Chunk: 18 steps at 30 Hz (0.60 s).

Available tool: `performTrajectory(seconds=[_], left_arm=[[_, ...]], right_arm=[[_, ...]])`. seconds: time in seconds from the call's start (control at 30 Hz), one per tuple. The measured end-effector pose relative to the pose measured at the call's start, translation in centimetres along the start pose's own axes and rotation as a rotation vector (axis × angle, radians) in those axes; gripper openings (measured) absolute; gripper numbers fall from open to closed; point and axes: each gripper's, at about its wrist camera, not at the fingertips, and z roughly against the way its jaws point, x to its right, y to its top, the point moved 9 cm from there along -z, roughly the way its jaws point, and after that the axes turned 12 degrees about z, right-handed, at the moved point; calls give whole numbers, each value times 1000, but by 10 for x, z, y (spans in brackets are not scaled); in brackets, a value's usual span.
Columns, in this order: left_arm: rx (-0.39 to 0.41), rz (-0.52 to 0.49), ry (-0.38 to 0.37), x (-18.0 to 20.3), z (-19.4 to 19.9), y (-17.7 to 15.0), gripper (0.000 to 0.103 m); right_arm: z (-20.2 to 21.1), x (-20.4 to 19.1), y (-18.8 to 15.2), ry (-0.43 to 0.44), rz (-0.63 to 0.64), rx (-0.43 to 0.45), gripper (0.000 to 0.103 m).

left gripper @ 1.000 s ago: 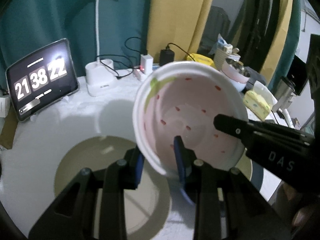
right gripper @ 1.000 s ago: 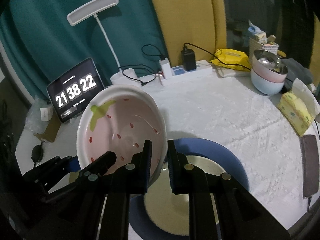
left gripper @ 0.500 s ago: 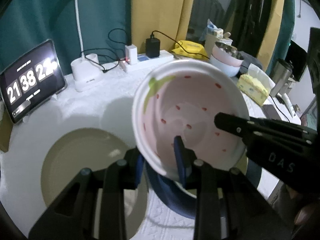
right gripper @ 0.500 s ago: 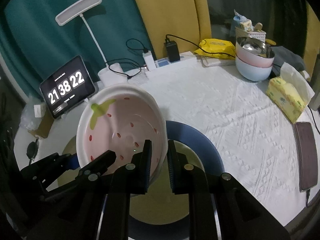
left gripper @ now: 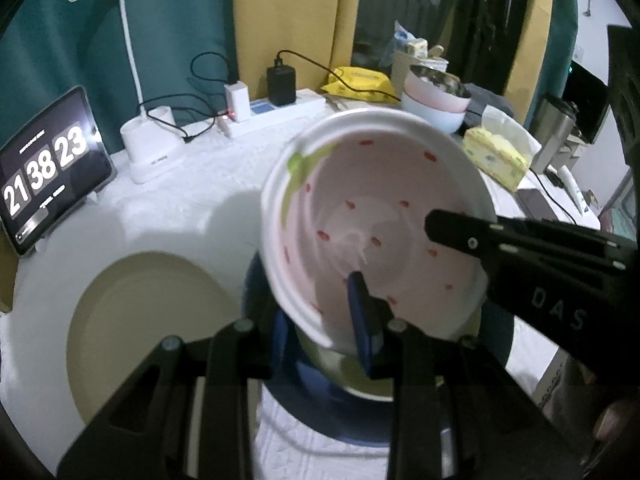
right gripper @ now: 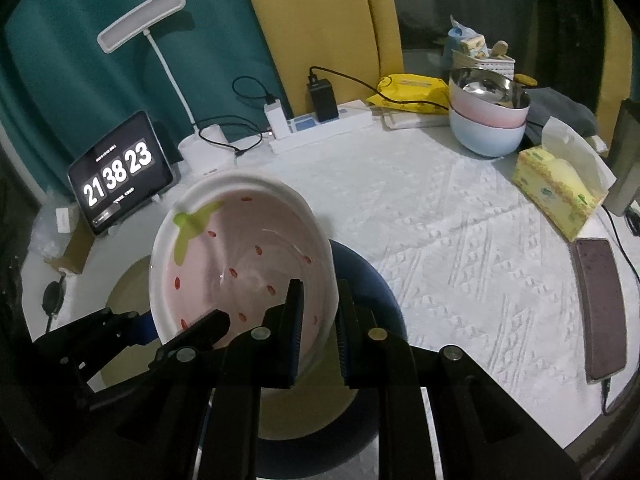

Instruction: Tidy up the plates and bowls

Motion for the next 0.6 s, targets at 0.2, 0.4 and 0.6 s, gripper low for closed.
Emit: performTrajectory(seconds=[0.2, 0.4, 0.6], left_arm=[[-7, -19, 7, 5, -2, -4, 29], [-14, -28, 14, 8, -5, -6, 29], [-20, -33, 19, 8, -6, -8, 31]], right_arm=[[-1, 4, -6, -6, 0, -7, 17], [-1, 6, -9, -23, 21, -4, 17], [-2, 6, -11, -60, 51, -18, 17]])
